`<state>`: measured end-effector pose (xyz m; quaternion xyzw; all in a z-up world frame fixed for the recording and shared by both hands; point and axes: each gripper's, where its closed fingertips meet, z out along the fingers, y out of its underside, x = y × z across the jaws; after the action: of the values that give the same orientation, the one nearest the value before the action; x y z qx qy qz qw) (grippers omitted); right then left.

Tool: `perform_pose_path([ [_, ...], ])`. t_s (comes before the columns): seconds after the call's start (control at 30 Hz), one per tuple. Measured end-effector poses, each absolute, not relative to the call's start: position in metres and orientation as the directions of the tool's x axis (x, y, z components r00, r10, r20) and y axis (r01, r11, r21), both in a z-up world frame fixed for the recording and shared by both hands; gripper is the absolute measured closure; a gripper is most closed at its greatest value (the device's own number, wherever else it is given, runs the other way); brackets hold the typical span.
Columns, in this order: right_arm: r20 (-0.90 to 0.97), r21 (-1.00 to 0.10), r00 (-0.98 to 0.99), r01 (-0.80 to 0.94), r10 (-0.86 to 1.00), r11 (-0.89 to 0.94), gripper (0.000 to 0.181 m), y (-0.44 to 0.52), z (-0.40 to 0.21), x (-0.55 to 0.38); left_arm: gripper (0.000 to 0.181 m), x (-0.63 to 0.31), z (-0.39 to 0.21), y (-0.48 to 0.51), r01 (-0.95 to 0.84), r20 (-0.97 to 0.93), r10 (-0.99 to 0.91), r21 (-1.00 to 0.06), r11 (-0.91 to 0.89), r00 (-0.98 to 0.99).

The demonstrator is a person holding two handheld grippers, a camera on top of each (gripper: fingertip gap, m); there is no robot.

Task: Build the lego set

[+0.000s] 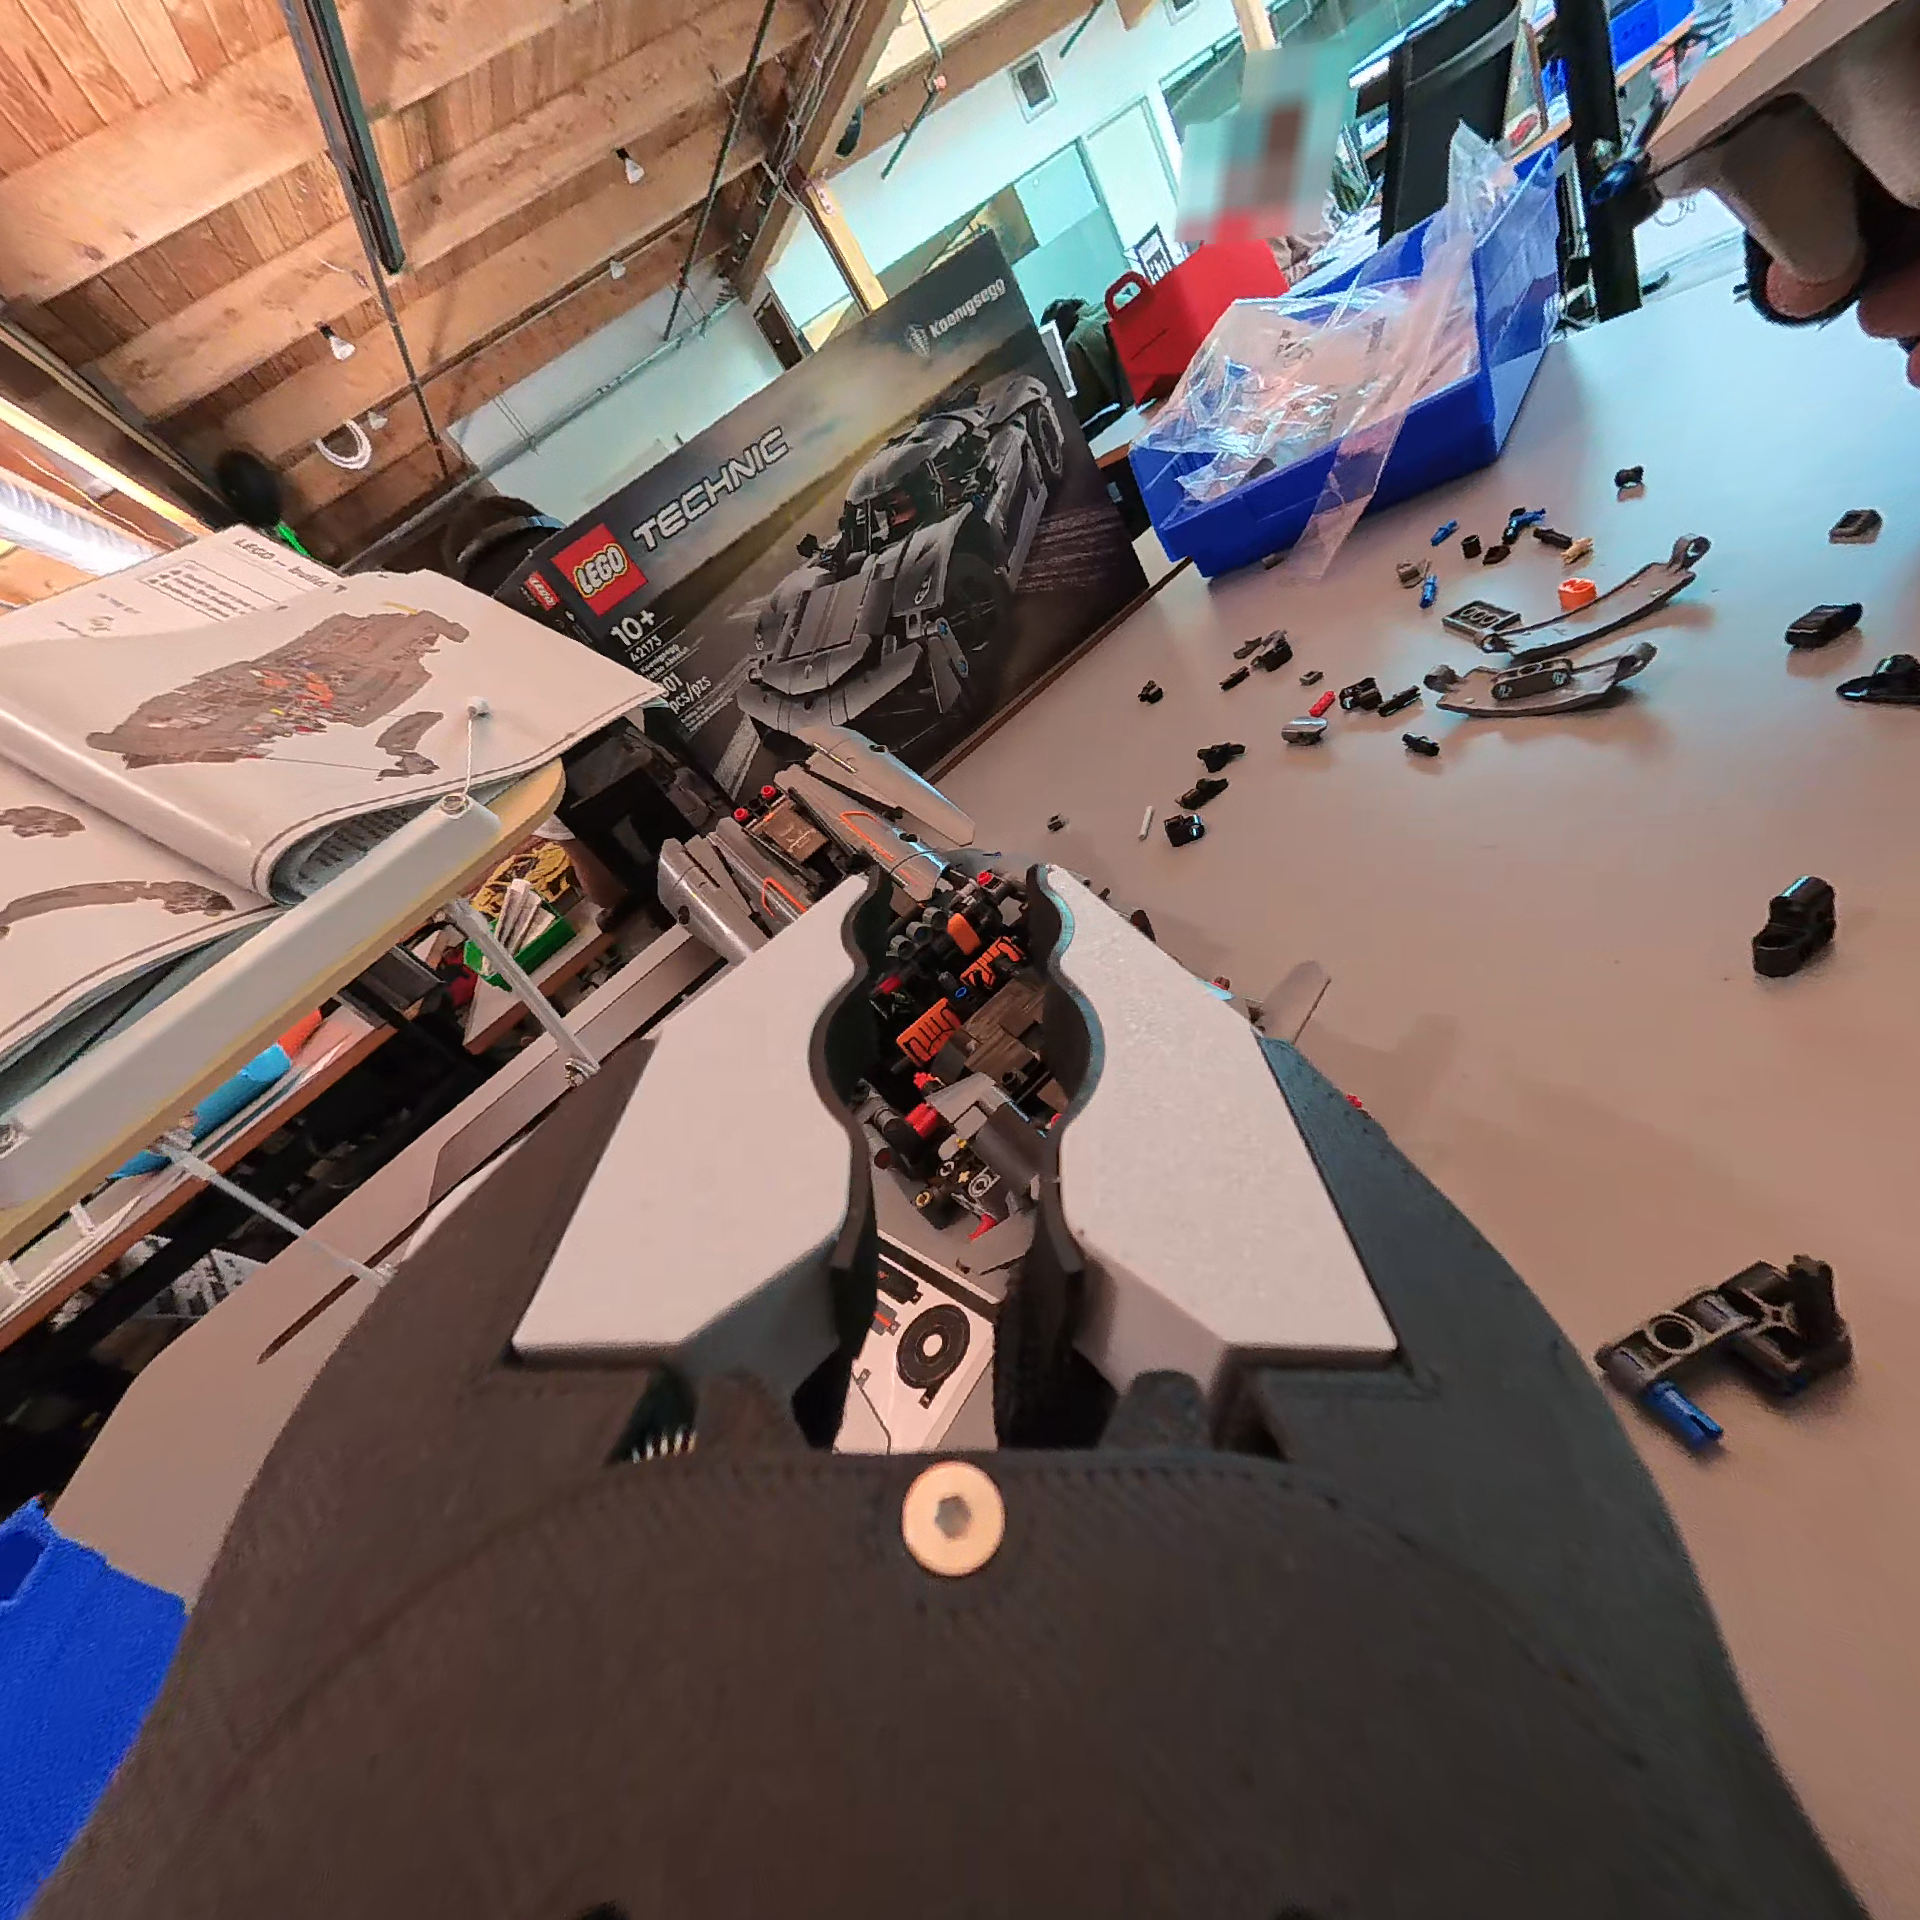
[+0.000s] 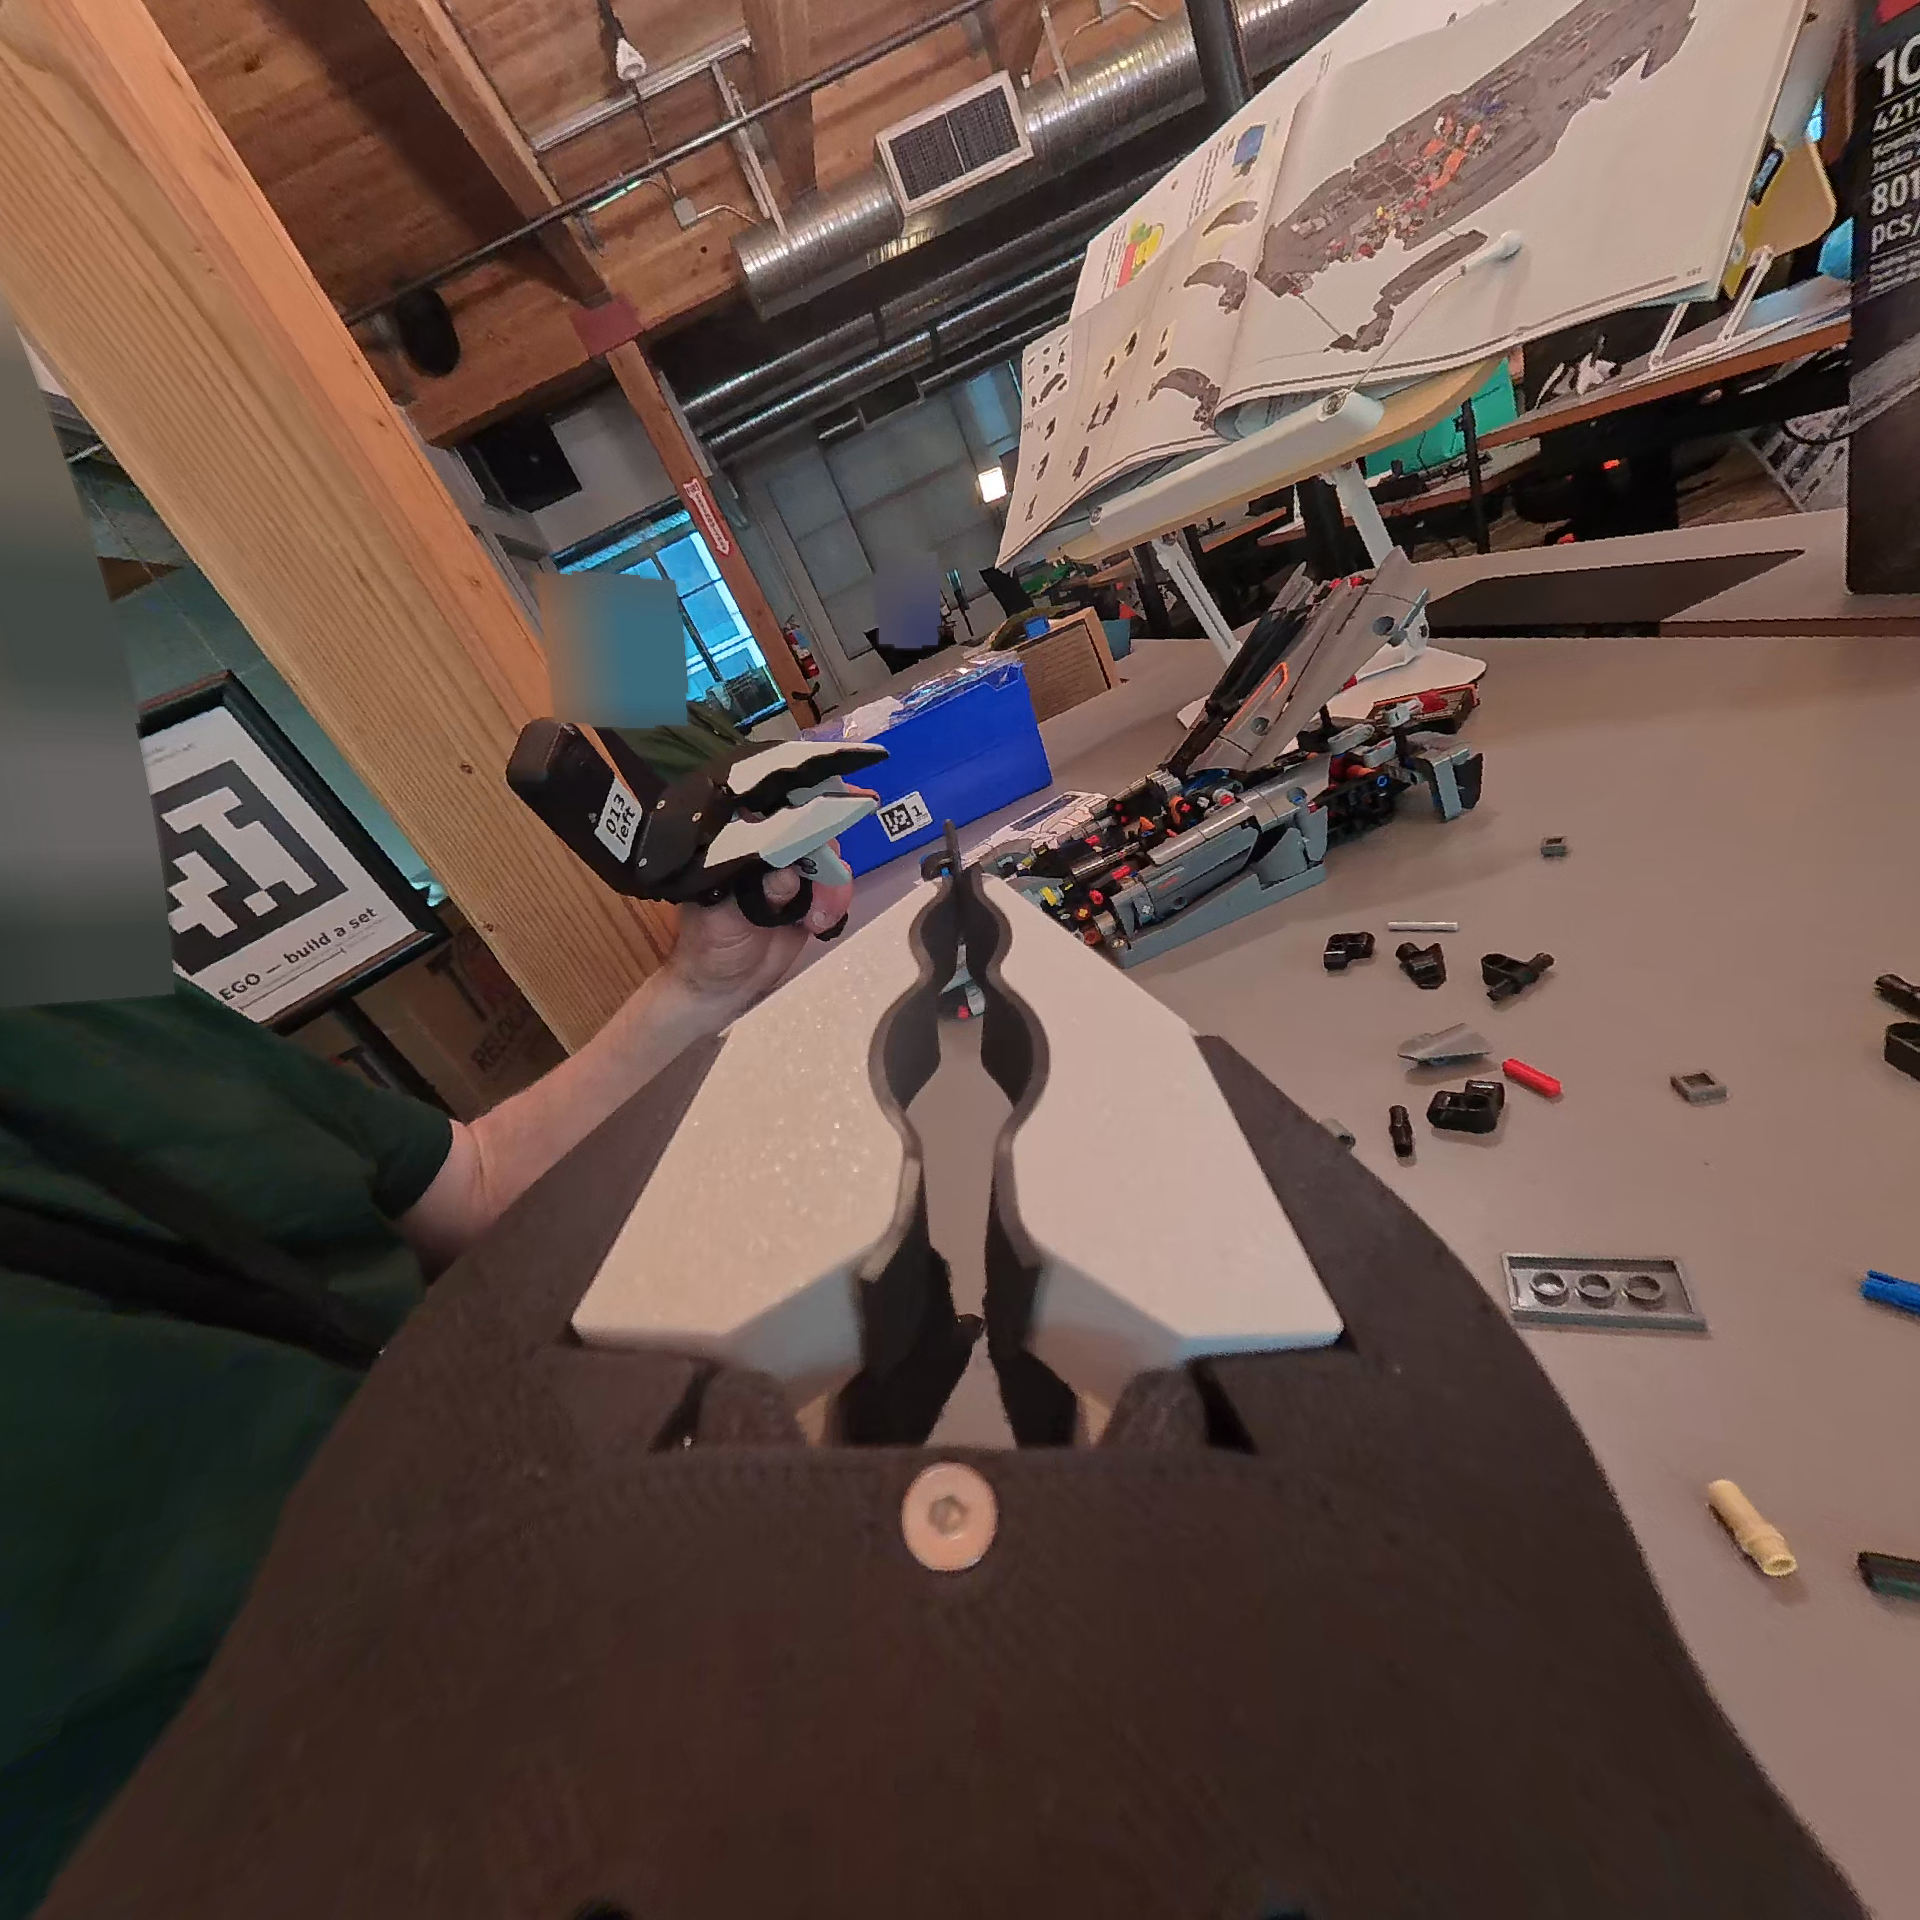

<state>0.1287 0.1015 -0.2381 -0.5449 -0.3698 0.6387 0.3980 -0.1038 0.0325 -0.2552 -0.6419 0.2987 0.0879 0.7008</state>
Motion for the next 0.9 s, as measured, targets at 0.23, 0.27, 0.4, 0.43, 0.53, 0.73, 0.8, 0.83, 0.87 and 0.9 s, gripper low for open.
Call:
perform_pose_path([
  [0.23, -0.374, -0.927, -0.112, 0.010, 0.921, -0.375, 0.181, 0.076, -0.245, 0.101, 0.157, -0.069, -0.248, 0.025, -0.457, -0.492, -0.384, -0.870, 0.185, 0.781],
  [0.27, -0.352, -0.936, -0.117, 0.042, 0.929, -0.349, 0.181, 0.068, -0.245, 0.094, 0.157, -0.055, -0.247, 0.023, -0.437, -0.473, -0.430, -0.880, 0.186, 0.769],
  [0.4, -0.276, -0.954, -0.130, 0.161, 0.952, -0.254, 0.181, 0.047, -0.248, 0.072, 0.156, -0.004, -0.241, 0.018, -0.401, -0.440, -0.572, -0.894, 0.202, 0.693],
  [0.43, -0.255, -0.954, -0.124, 0.194, 0.959, -0.229, 0.181, 0.044, -0.250, 0.068, 0.158, 0.006, -0.240, 0.017, -0.394, -0.426, -0.606, -0.898, 0.195, 0.672],
  [0.53, -0.180, -0.949, -0.121, 0.282, 0.976, -0.140, 0.181, 0.036, -0.256, 0.060, 0.158, 0.032, -0.244, 0.014, -0.367, -0.348, -0.715, -0.920, 0.137, 0.606],
  [0.73, -0.059, -0.930, -0.144, 0.368, 0.988, -0.002, 0.181, 0.022, -0.260, 0.052, 0.163, 0.047, -0.260, 0.021, -0.375, -0.294, -0.762, -0.924, 0.072, 0.577],
  [0.8, -0.027, -0.918, -0.147, 0.395, 0.989, 0.034, 0.181, 0.019, -0.264, 0.050, 0.165, 0.049, -0.263, 0.020, -0.366, -0.269, -0.781, -0.929, 0.056, 0.564],
  [0.83, -0.019, -0.914, -0.152, 0.402, 0.988, 0.044, 0.181, 0.018, -0.265, 0.049, 0.166, 0.050, -0.265, 0.019, -0.363, -0.263, -0.787, -0.930, 0.053, 0.558],
  [0.87, -0.015, -0.912, -0.157, 0.407, 0.987, 0.051, 0.181, 0.016, -0.266, 0.048, 0.168, 0.051, -0.265, 0.017, -0.357, -0.254, -0.795, -0.933, 0.051, 0.551],
  [0.9, -0.009, -0.909, -0.160, 0.413, 0.987, 0.059, 0.181, 0.015, -0.268, 0.047, 0.173, 0.051, -0.266, 0.016, -0.348, -0.241, -0.804, -0.936, 0.046, 0.543],
])
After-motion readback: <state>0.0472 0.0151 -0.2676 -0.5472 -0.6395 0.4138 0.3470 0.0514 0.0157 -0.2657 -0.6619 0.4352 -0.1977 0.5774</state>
